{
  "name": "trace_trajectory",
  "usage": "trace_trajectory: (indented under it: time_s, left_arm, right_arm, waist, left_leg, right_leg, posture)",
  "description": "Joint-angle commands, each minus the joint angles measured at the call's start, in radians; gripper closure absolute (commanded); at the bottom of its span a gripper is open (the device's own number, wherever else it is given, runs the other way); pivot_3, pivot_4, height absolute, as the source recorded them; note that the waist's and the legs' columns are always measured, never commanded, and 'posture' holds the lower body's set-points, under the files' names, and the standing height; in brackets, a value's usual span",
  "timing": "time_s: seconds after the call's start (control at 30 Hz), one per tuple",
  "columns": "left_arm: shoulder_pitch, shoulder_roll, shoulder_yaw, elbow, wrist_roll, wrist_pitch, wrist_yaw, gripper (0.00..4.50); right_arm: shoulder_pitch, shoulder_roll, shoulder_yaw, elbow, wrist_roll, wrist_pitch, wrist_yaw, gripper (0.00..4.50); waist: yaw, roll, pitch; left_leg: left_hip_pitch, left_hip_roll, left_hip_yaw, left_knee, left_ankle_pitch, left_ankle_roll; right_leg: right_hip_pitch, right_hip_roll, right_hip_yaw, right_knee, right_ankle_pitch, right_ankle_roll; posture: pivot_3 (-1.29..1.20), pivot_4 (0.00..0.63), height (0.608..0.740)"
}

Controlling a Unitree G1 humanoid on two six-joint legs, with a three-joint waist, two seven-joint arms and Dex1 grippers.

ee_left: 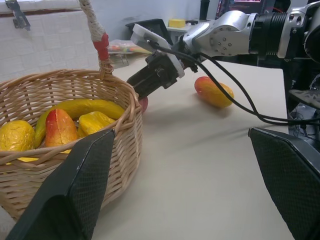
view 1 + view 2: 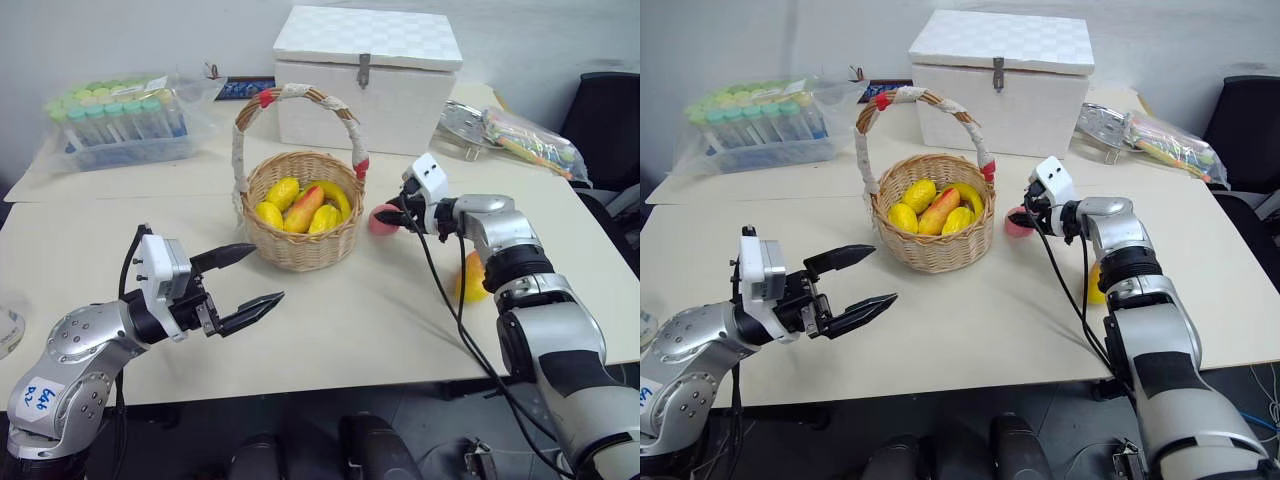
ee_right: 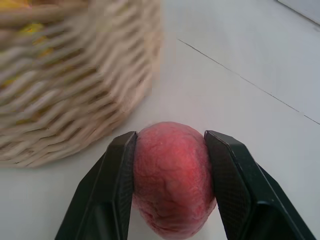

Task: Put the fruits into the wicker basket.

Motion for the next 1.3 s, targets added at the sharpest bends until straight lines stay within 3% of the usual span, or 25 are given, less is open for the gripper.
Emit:
trace_trajectory:
  time_s: [0.03, 0.17, 0.3, 0.47, 0.57, 0.63, 0.8, 0.9, 1.1, 1.23, 1.3]
  left_arm:
    - [0.006, -0.001, 0.083, -0.027, -0.042, -0.02, 0.027, 0.0]
    - [0.035, -0.024, 0.156, -0.02, -0.077, -0.027, 0.058, 0.0]
    - [0.068, -0.039, 0.193, -0.014, -0.095, -0.032, 0.077, 0.0]
    - [0.089, -0.043, 0.183, -0.014, -0.087, -0.041, 0.079, 0.0]
    - [0.091, -0.044, 0.174, -0.014, -0.082, -0.045, 0.083, 0.0]
    - [0.091, -0.042, 0.173, -0.014, -0.081, -0.045, 0.087, 0.0]
    - [0.097, -0.043, 0.17, -0.016, -0.08, -0.048, 0.091, 0.0]
    - [0.095, -0.038, 0.166, -0.019, -0.086, -0.044, 0.085, 0.0]
    - [0.089, -0.004, 0.148, 0.015, -0.076, -0.05, 0.022, 0.0]
    - [0.031, 0.012, 0.086, 0.059, -0.045, -0.066, -0.024, 0.0]
    - [0.009, 0.014, 0.043, 0.086, -0.015, -0.079, -0.049, 0.0]
  right_arm:
    - [0.063, -0.091, -0.09, -0.333, 0.167, 0.082, 0.186, 2.58]
    - [0.219, -0.157, -0.104, -0.762, 0.337, 0.314, 0.248, 2.58]
    - [0.275, -0.111, -0.125, -1.027, 0.473, 0.46, 0.152, 2.58]
    - [0.25, 0.032, -0.081, -1.106, 0.492, 0.462, 0.006, 2.58]
    - [0.235, 0.114, 0.043, -1.008, 0.29, 0.262, -0.1, 2.58]
    - [0.229, 0.148, 0.052, -0.949, 0.248, 0.237, -0.159, 2.58]
    - [0.235, 0.164, 0.106, -0.898, 0.16, 0.135, -0.182, 1.03]
    - [0.251, 0.162, 0.07, -0.925, 0.177, 0.11, -0.188, 0.07]
    - [0.361, 0.066, -0.076, -1.067, 0.324, 0.089, -0.092, 0.03]
    - [0.603, -0.074, -0.254, -1.179, 0.421, 0.062, -0.007, 0.03]
    - [0.724, -0.122, -0.323, -1.182, 0.392, -0.001, -0.002, 0.03]
  waist:
    - [0.005, 0.003, 0.002]
    - [0.01, 0.006, 0.004]
    - [-0.001, 0.006, 0.004]
    - [0.0, 0.006, 0.005]
    - [0.0, 0.006, 0.004]
    - [0.0, 0.006, 0.004]
    - [0.002, 0.006, 0.004]
    - [0.001, 0.006, 0.004]
    - [0.009, 0.006, 0.004]
    - [0.031, 0.005, 0.004]
    - [0.032, 0.005, 0.004]
  left_leg:
    - [-0.001, 0.0, 0.0, 0.0, 0.0, 0.0]
    - [-0.002, 0.001, -0.002, -0.001, -0.001, 0.001]
    - [-0.001, 0.001, -0.002, -0.003, -0.002, 0.0]
    - [0.0, 0.001, -0.002, -0.003, -0.003, 0.004]
    - [0.0, 0.0, -0.003, -0.002, -0.003, 0.004]
    - [0.0, 0.0, -0.003, -0.002, -0.002, 0.003]
    - [-0.01, 0.0, -0.002, 0.001, -0.001, 0.001]
    - [-0.015, 0.0, -0.002, 0.003, -0.001, 0.001]
    - [-0.015, 0.0, -0.003, 0.003, -0.001, 0.002]
    - [-0.015, 0.0, -0.005, 0.003, -0.003, 0.005]
    - [-0.015, -0.001, -0.005, 0.003, -0.004, 0.006]
  right_leg:
    - [0.0, 0.0, 0.0, -0.001, 0.0, 0.0]
    - [-0.001, 0.0, -0.002, -0.004, 0.001, 0.001]
    - [0.0, 0.0, -0.002, -0.004, 0.001, 0.001]
    - [0.0, 0.0, -0.002, -0.001, 0.002, 0.0]
    - [0.0, 0.0, -0.002, -0.001, 0.002, -0.001]
    - [0.0, 0.0, -0.002, -0.001, 0.002, -0.001]
    - [-0.009, -0.001, -0.002, -0.002, 0.002, -0.001]
    - [-0.013, -0.001, -0.003, -0.002, 0.003, 0.0]
    - [-0.012, -0.001, -0.004, -0.004, 0.003, 0.0]
    - [-0.009, -0.001, -0.007, -0.005, 0.003, 0.0]
    - [-0.009, -0.001, -0.007, -0.006, 0.003, 0.0]
  posture:
    - [0.0, 0.15, 0.74]
    - [0.0, 0.15, 0.74]
    - [0.0, 0.15, 0.74]
    - [0.0, 0.15, 0.74]
    - [0.0, 0.15, 0.74]
    - [0.0, 0.15, 0.74]
    - [0.0, 0.15, 0.74]
    - [0.0, 0.15, 0.74]
    - [0.0, 0.15, 0.74]
    - [0.0, 0.15, 0.74]
    - [0.0, 0.15, 0.74]
